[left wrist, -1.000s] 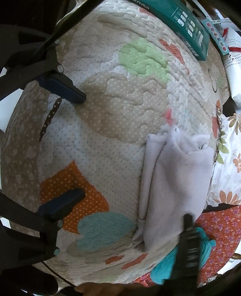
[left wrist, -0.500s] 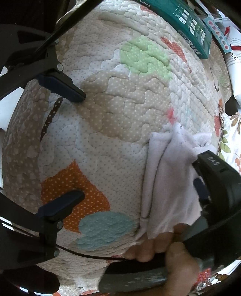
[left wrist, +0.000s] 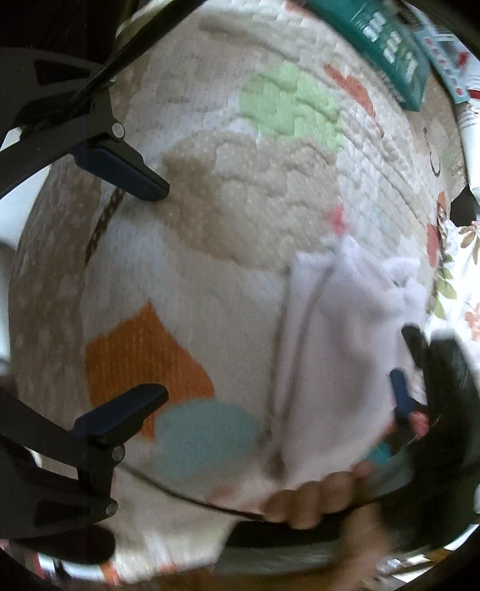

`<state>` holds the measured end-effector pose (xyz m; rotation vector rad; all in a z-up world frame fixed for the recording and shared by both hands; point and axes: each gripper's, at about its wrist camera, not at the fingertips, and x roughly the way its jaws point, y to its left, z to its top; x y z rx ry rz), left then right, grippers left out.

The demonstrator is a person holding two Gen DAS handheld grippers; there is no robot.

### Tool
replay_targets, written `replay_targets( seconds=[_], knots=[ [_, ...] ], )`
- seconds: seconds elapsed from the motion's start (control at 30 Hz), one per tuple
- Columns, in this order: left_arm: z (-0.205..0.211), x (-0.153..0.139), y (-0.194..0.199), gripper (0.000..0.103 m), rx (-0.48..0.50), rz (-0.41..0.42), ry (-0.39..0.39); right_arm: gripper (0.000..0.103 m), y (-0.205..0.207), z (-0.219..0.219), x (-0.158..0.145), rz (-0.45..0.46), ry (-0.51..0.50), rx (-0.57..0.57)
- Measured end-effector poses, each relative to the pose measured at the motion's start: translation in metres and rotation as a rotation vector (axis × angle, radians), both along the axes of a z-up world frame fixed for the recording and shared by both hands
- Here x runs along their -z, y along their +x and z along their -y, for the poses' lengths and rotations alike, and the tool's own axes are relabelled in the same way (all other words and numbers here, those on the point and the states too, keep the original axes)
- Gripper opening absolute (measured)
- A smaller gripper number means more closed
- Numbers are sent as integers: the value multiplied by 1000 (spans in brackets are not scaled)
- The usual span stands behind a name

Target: Fold small clothes

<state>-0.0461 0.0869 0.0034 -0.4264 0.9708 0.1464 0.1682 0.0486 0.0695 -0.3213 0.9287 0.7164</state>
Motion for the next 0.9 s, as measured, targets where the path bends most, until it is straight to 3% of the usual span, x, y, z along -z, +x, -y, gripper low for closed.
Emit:
replay_targets(
  seconds=[0.03,0.1,0.2,0.33,0.43,0.5,0.57,0.67,0.73,0.77,0.8,0.83,0.87,0.9],
  knots=[
    [-4,-7,-2,98,11,33,-52,59,2,18,-8,6,42,32],
    [-12,-24,-3,98,9,84,-81,63,10,54,-18,15,97,100],
    [-27,-58,12,98,-22,160,-50,67,31,103,-16,-10,126,199],
    [-43,-84,70,98,-15,154,2,67,52,132,7,-106,168,266],
    [-52,-81,112,98,-32,139,89,67,62,137,25,-203,259,277],
    [-62,-73,133,98,-3,115,79,67,68,133,33,-250,319,262],
    [-71,-58,148,98,25,80,35,67,73,128,39,-283,361,248],
    [-74,-28,163,98,68,10,-113,69,83,119,55,-379,458,249],
    [-69,-16,166,80,99,-18,-164,67,86,114,64,-391,493,269],
    [-65,-13,167,70,111,-28,-167,61,87,111,65,-396,502,277],
    [-60,-15,167,67,113,-17,-140,57,88,112,65,-408,506,282],
    [-56,-18,168,49,128,-9,-145,47,91,115,66,-443,532,289],
    [-51,-22,169,40,142,-3,-155,40,93,119,65,-467,554,295],
    [-46,-28,171,38,137,8,-147,38,94,124,61,-478,569,300]
  ],
)
